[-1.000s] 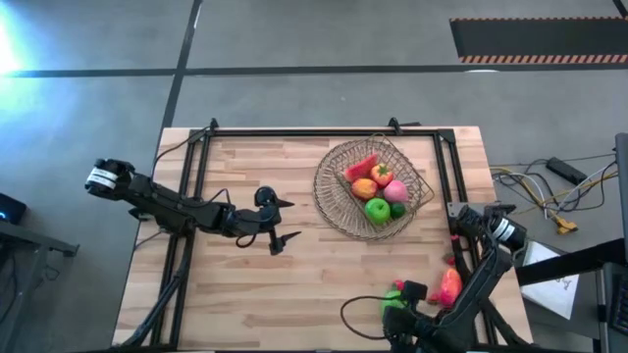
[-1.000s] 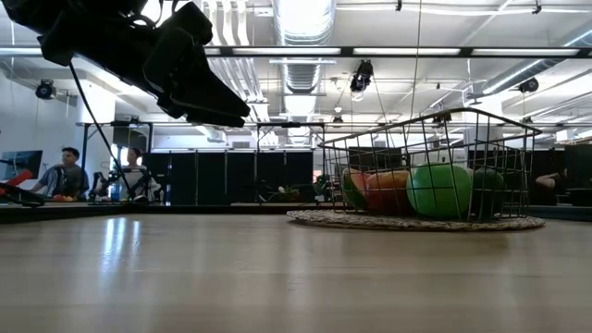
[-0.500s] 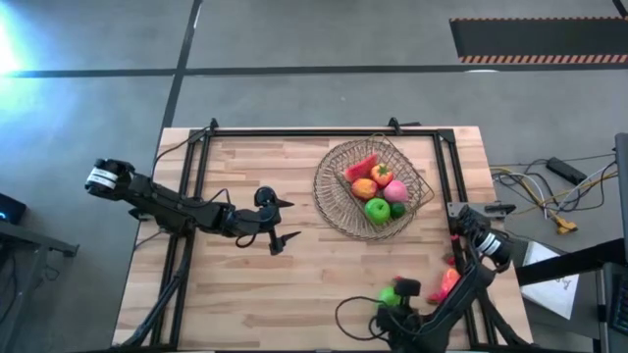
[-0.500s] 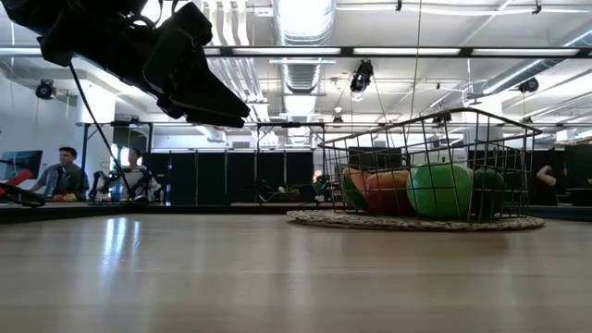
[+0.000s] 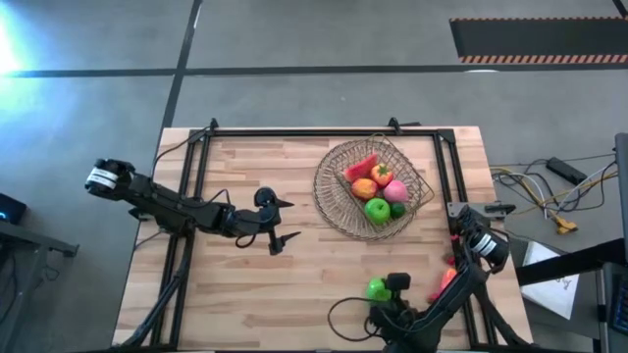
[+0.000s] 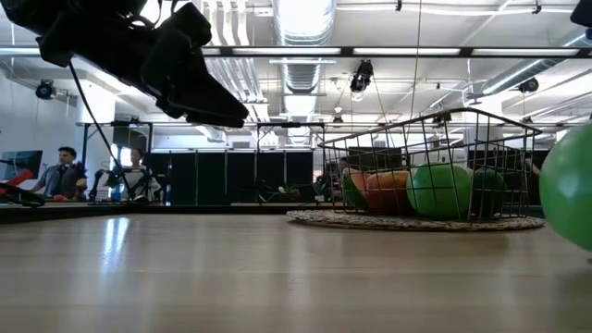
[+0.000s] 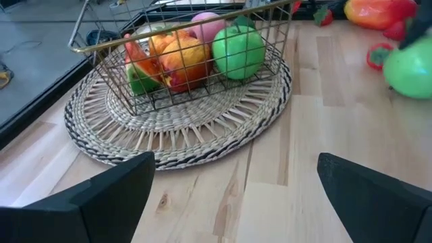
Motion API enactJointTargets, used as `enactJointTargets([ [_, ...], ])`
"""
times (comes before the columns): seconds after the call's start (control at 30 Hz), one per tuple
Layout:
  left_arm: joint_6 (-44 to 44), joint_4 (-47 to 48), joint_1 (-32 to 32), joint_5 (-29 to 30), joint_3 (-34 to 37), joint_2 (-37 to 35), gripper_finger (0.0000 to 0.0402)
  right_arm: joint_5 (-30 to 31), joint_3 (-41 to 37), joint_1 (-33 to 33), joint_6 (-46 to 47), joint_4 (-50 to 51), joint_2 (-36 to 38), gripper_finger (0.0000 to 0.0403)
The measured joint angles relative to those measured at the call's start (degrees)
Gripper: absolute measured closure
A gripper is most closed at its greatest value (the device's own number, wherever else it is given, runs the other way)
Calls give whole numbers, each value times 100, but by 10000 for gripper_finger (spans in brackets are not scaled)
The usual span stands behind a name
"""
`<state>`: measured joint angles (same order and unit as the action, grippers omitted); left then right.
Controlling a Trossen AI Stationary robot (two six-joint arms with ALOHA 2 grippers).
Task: Build produce basket
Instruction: Put the green apple into the gold mesh basket
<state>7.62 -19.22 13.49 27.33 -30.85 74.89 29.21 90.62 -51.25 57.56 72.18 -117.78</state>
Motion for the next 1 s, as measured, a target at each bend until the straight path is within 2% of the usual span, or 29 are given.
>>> enactJointTargets([
  [0.13,-501,-267,231,20,7,0,6,318,-558,-12,451,-384,594,55],
  [0.23,-1166,-925,558,184,5,-1,6,774,-1399,-6,586,-1454,1382,55],
  [0.37,-2134,-1577,994,563,-9,101,6,1242,-2923,107,242,-3665,2390,55],
  [0.47,-2755,-1947,1184,627,-27,388,6,1478,-4046,294,-434,-5880,3093,55],
  [0.57,-3400,-1988,1332,622,-198,856,6,1405,-5077,528,-1440,-8173,3499,54],
  [0.7,-4695,-2132,1618,664,-812,1665,6,1231,-6185,784,-2447,-10851,3852,52],
  [0.8,-5460,-2315,1753,906,-1368,2266,6,1235,-6794,931,-2953,-12278,3924,52],
  [0.93,-5610,-2795,1779,1775,-2124,2928,6,1238,-7200,1049,-3504,-13750,3887,52],
  [1.0,-5649,-2863,1751,1861,-2409,3143,11,1232,-7262,1060,-3771,-14085,3836,51],
])
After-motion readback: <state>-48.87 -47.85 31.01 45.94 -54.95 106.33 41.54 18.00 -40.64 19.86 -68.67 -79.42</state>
